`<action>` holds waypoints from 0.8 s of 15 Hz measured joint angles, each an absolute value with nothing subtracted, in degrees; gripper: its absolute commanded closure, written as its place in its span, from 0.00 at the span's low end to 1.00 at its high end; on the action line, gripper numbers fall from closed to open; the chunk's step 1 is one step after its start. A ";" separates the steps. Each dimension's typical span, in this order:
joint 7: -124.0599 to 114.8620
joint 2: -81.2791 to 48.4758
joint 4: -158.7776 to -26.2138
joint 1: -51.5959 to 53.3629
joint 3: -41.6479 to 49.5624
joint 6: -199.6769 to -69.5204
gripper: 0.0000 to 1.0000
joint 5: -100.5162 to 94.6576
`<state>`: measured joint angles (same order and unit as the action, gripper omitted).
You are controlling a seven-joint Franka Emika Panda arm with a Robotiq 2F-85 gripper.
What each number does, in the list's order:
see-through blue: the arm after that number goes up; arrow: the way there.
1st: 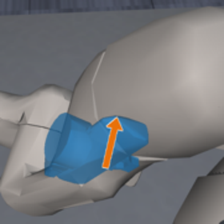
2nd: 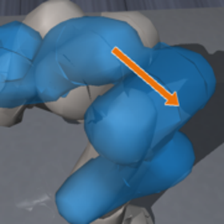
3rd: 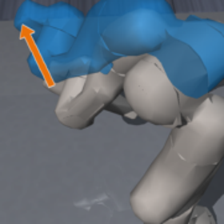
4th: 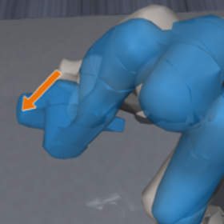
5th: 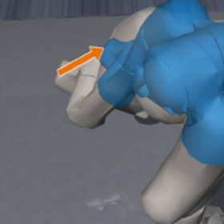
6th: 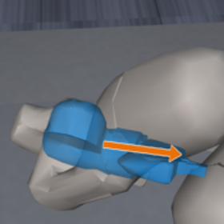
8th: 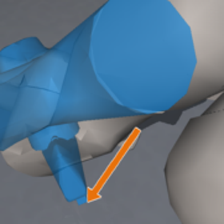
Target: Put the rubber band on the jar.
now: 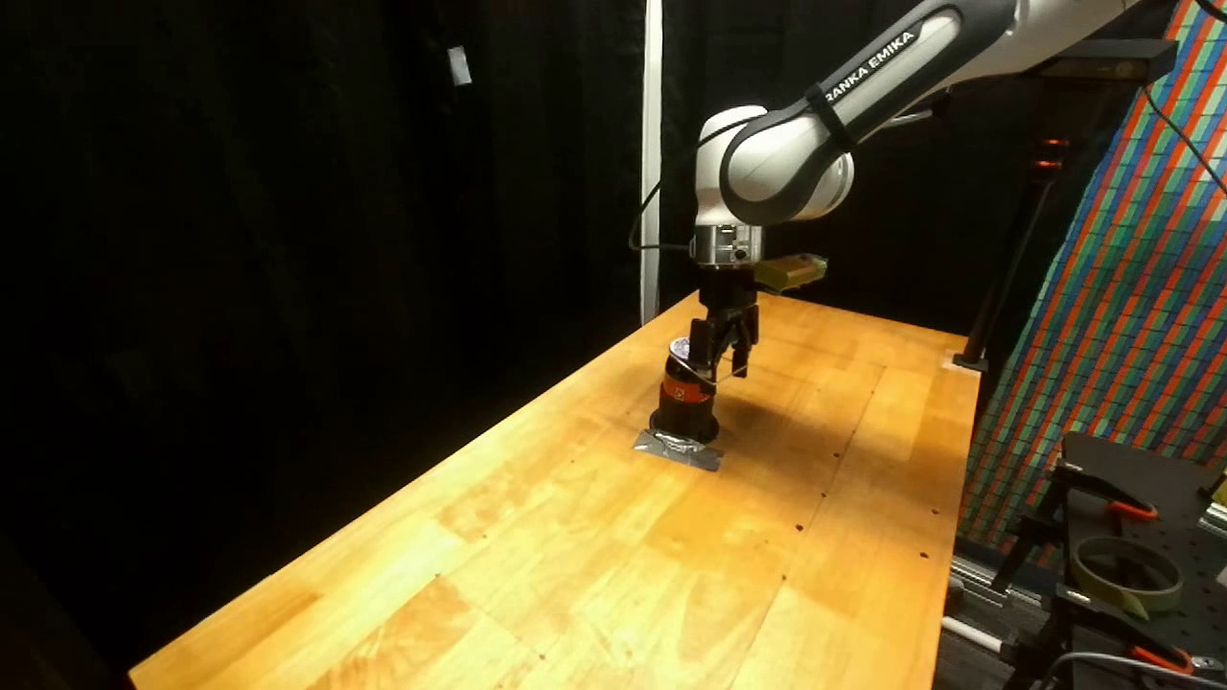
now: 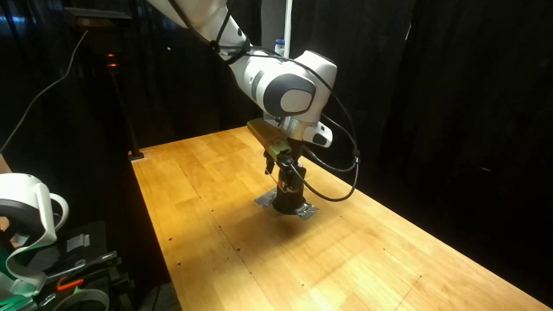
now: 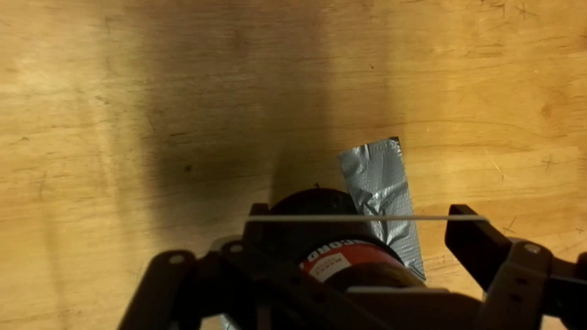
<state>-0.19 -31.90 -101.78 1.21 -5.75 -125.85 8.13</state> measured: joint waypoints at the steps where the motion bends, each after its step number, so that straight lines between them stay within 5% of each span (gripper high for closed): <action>1: -0.19 -31.87 -102.13 1.84 -5.72 -126.77 0.00 7.02; 12: -0.25 -31.86 -101.45 4.56 -3.69 -128.83 0.00 -0.54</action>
